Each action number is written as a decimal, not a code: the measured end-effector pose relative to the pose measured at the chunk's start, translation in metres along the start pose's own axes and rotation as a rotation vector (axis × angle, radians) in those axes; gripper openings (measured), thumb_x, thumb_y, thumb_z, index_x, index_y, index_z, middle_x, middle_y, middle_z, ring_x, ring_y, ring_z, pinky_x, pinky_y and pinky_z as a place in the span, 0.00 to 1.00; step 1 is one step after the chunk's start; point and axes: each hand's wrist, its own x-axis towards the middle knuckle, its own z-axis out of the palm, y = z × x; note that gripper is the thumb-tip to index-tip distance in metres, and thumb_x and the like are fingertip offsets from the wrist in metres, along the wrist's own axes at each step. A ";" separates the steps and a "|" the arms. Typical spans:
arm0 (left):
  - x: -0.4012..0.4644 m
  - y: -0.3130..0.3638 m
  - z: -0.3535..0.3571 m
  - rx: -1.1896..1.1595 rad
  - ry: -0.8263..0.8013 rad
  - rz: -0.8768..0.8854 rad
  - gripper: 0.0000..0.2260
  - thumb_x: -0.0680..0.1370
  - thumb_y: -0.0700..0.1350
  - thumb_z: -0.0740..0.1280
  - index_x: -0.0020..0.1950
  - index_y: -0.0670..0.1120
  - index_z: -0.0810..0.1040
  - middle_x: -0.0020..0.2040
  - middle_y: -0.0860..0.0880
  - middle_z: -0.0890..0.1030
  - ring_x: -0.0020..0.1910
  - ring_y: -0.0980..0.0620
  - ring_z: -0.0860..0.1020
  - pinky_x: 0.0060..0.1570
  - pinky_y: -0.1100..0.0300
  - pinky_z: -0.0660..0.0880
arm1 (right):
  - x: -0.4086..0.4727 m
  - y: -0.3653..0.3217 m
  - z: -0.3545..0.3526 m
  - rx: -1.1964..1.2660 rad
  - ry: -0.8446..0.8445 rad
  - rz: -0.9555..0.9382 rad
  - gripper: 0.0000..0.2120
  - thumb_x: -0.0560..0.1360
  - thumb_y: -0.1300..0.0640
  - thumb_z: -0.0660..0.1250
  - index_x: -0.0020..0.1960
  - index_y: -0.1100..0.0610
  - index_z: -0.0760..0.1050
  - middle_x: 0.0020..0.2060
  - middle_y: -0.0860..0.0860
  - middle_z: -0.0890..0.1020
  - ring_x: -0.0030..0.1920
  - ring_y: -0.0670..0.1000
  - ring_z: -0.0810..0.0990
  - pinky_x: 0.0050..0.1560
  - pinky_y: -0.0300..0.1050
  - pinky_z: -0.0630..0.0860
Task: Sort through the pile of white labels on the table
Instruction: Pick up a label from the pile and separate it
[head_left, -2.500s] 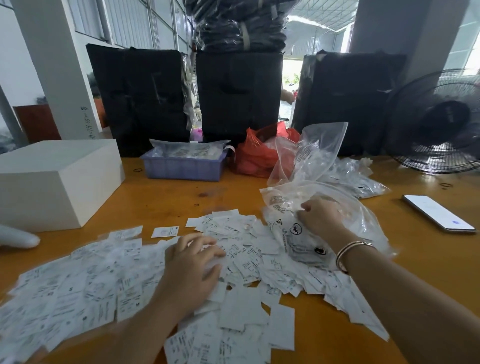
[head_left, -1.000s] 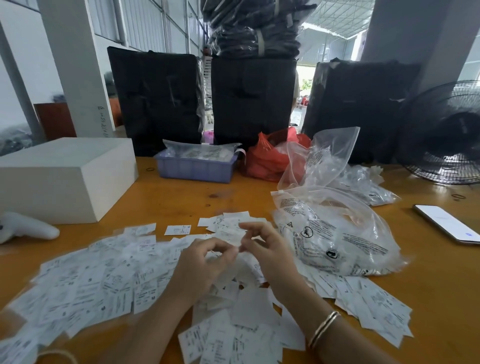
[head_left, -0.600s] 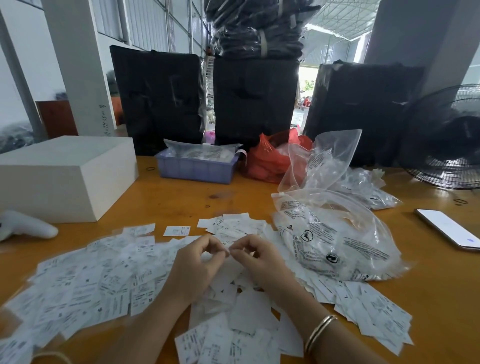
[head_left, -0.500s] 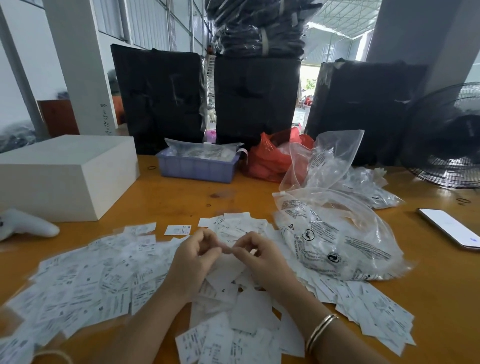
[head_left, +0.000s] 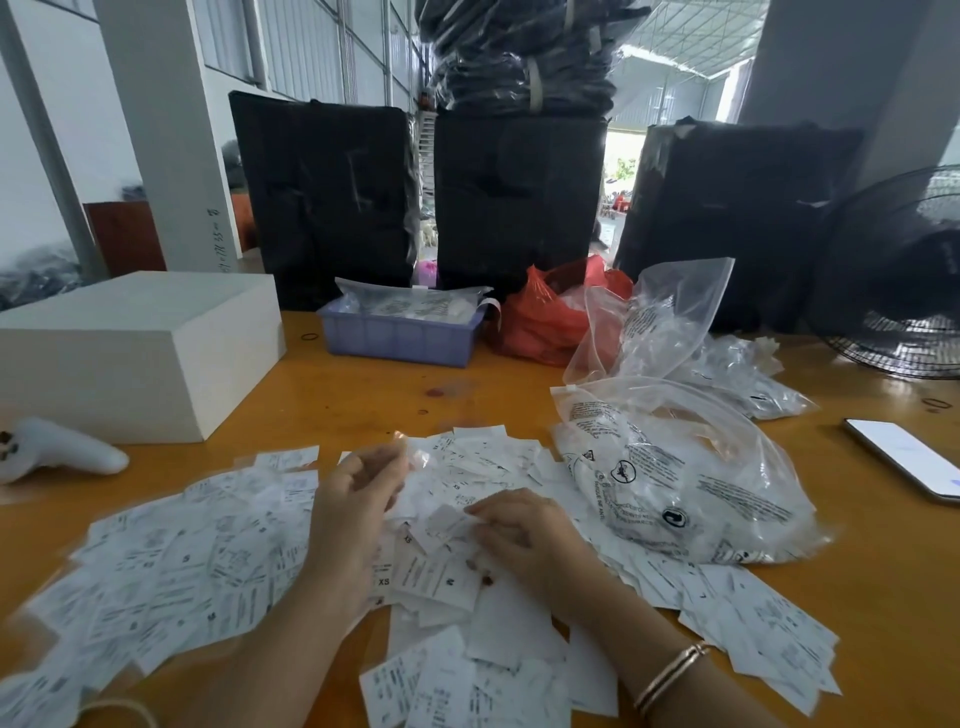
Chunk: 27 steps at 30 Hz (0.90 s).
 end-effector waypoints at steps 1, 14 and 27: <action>-0.001 0.001 0.001 -0.014 -0.016 0.005 0.04 0.73 0.50 0.71 0.42 0.60 0.83 0.37 0.58 0.83 0.42 0.54 0.78 0.39 0.62 0.74 | -0.001 -0.001 -0.002 0.115 0.031 0.065 0.08 0.78 0.53 0.64 0.51 0.53 0.81 0.45 0.41 0.81 0.47 0.37 0.76 0.50 0.34 0.72; -0.020 0.004 0.013 0.177 -0.248 0.036 0.04 0.72 0.52 0.71 0.38 0.62 0.83 0.36 0.58 0.83 0.34 0.64 0.79 0.31 0.72 0.72 | -0.003 -0.009 -0.006 0.543 0.308 0.170 0.15 0.79 0.62 0.62 0.48 0.43 0.79 0.41 0.47 0.82 0.37 0.44 0.81 0.41 0.37 0.77; -0.020 -0.001 0.016 0.130 -0.307 0.019 0.03 0.74 0.48 0.69 0.46 0.51 0.81 0.41 0.54 0.85 0.37 0.59 0.81 0.32 0.70 0.74 | -0.002 -0.012 -0.010 0.676 0.210 0.252 0.09 0.76 0.56 0.67 0.38 0.48 0.80 0.33 0.44 0.82 0.35 0.39 0.79 0.36 0.30 0.72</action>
